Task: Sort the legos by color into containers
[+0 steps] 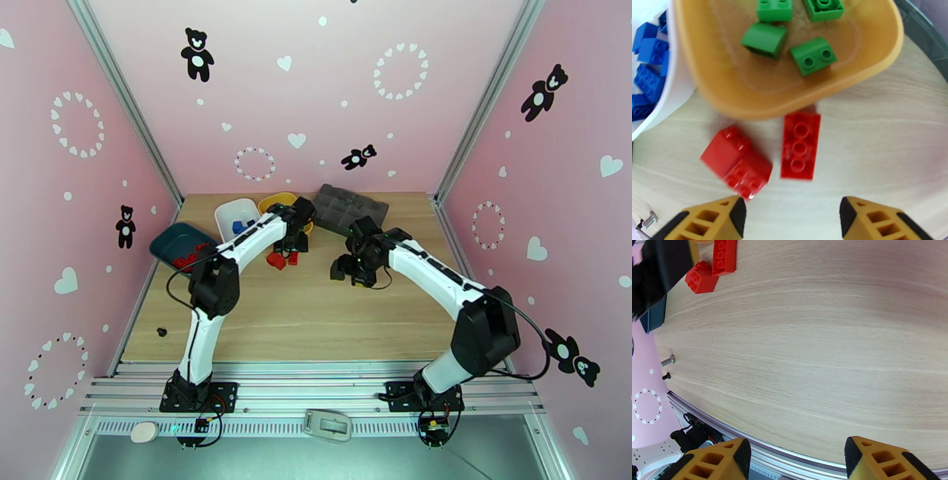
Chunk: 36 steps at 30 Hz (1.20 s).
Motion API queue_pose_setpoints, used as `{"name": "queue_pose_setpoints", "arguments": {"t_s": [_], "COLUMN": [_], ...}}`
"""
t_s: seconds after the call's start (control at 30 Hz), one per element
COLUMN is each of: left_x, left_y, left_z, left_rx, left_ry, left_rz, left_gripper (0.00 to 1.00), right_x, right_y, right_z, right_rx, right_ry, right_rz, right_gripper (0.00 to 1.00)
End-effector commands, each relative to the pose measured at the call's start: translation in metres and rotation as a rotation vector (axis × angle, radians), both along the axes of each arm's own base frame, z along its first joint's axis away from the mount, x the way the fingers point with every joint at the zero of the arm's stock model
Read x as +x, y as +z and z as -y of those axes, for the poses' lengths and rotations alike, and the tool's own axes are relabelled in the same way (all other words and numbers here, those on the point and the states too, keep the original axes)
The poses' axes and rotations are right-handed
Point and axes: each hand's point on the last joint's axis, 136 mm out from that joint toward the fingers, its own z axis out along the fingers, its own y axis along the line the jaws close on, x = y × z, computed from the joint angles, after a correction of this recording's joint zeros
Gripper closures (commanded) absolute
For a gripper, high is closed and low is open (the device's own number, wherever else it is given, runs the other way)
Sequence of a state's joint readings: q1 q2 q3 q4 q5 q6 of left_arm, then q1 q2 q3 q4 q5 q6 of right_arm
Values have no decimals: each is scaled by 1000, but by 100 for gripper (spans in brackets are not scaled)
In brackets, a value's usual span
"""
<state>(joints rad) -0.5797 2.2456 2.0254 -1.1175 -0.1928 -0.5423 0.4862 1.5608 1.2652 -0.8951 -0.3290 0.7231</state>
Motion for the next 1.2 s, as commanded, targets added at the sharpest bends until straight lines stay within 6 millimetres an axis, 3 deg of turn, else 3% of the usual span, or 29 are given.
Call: {"name": "queue_pose_setpoints", "arguments": {"t_s": [0.0,0.43,0.67,0.9,1.17], "left_x": [0,2,-3,-3,-7], "left_y": [-7,-46,-64,-63,-55], "left_z": [-2,14,12,11,16], "left_rx": [52,41,51,47,29], "left_ry": [2,-16,-10,-1,-22], "left_rz": [-16,-72,-109,-101,-93], "left_gripper": [35,38,41,47,64], "right_x": [-9,-13,-12,-15,-12], "right_y": [6,7,10,8,11], "right_z": [12,18,17,19,17], "right_rx": [-11,-6,-2,-6,4], "right_ry": [-18,-21,-22,-28,-35], "right_rz": [6,-5,-1,-6,4], "right_gripper": [33,33,33,34,35]}}
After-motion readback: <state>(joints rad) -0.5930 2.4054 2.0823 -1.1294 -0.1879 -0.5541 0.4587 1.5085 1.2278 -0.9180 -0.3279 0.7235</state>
